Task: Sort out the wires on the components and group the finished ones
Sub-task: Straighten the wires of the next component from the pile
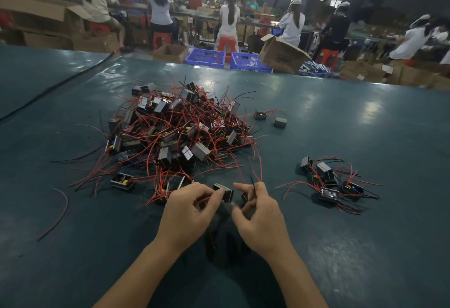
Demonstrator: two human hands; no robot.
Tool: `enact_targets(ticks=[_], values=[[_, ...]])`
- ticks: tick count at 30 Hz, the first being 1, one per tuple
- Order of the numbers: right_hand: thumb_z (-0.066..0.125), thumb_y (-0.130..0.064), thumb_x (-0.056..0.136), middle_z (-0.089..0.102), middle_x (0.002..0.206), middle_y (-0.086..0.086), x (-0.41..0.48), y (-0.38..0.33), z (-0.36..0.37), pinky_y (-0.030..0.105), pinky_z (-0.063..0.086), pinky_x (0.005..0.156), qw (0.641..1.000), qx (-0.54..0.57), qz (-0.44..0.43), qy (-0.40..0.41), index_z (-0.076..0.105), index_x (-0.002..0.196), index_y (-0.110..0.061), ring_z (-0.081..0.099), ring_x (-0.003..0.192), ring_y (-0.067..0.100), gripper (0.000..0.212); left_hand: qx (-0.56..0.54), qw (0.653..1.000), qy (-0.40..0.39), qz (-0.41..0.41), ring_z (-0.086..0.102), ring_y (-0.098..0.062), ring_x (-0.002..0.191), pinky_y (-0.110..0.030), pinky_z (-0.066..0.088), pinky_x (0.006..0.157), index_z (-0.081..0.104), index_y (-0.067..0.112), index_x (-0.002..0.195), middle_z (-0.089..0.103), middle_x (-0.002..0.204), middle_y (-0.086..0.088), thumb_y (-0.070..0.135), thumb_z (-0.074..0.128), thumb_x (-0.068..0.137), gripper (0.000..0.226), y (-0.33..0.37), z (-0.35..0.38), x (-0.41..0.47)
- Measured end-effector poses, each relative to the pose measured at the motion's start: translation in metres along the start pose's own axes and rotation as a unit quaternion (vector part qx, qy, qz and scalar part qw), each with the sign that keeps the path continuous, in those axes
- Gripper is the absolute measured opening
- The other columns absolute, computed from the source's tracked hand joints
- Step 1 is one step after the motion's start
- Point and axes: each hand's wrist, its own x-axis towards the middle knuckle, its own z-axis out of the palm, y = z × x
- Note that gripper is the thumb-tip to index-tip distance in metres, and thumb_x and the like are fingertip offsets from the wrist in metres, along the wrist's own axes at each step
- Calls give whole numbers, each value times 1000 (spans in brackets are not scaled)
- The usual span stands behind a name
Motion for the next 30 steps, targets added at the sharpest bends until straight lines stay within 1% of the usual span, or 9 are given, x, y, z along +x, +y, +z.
enact_targets(ticks=[3, 5, 7, 9, 11, 16, 19, 25, 30], values=[[72, -38, 77, 60, 79, -23, -1, 2, 2, 27, 47, 64, 999, -25, -16, -18, 52, 103, -36, 58, 74, -1, 32, -71, 997, -20, 5, 62, -13, 62, -33, 50, 58, 73, 18, 73, 66, 65, 8, 34, 64, 88, 24, 2, 0, 0], [72, -45, 80, 64, 83, -20, 1, 2, 4, 33, 49, 66, 999, -41, -12, -6, 49, 92, -31, 60, 76, 7, 29, -120, 991, -65, -13, 64, -16, 64, -34, 52, 61, 74, 19, 75, 69, 68, 3, 39, 58, 91, 30, 3, 3, -1], [76, -38, 81, 60, 69, -17, 3, 2, 6, 36, 48, 63, 1000, -4, -3, 28, 43, 77, -26, 55, 65, 13, 36, -249, 959, -93, -102, 67, -22, 69, -31, 53, 68, 76, 16, 83, 72, 74, -7, 46, 41, 97, 48, 8, 4, -2], [78, -29, 81, 50, 57, -16, 3, 1, 7, 23, 42, 54, 994, 73, -7, 86, 34, 67, -27, 42, 52, 6, 46, -360, 908, -80, -198, 64, -24, 67, -28, 52, 67, 72, 3, 92, 71, 76, -15, 62, 15, 97, 82, 10, 4, -1], [76, -29, 83, 46, 55, -16, 4, -1, 6, 14, 33, 48, 982, 142, 5, 127, 30, 64, -28, 37, 49, 4, 50, -385, 888, -58, -244, 62, -21, 63, -25, 52, 63, 67, -5, 91, 70, 74, -17, 68, 8, 88, 94, 10, 2, 1], [71, -48, 79, 62, 68, 4, 4, -5, 7, 31, 47, 59, 965, 241, 19, 104, 40, 64, -34, 52, 62, 9, 37, -234, 947, -59, -213, 66, -11, 64, -19, 51, 57, 74, 10, 83, 74, 75, -2, 48, 49, 83, 46, 10, 6, 4], [71, -48, 80, 54, 61, -6, 2, -7, 9, 22, 43, 53, 970, 230, -6, 80, 39, 64, -32, 46, 57, 4, 39, -223, 959, -42, -170, 68, -4, 71, -14, 51, 65, 73, 23, 88, 74, 81, 9, 40, 59, 80, 23, 11, 8, 1], [70, -46, 81, 46, 56, -14, 1, -10, 6, 18, 37, 52, 969, 235, -14, 76, 46, 65, -31, 38, 53, 2, 33, -220, 964, -7, -149, 70, -10, 74, -18, 54, 70, 72, 18, 82, 73, 79, 3, 30, 70, 79, 12, 14, 3, 1], [74, -28, 86, 62, 64, -5, 5, -8, 4, 20, 47, 52, 954, 271, 32, 124, 49, 68, -19, 51, 52, 7, 32, -143, 982, 22, -118, 66, -8, 68, -16, 52, 64, 71, 18, 78, 70, 74, 6, 14, 73, 84, 7, 15, 4, -2]])
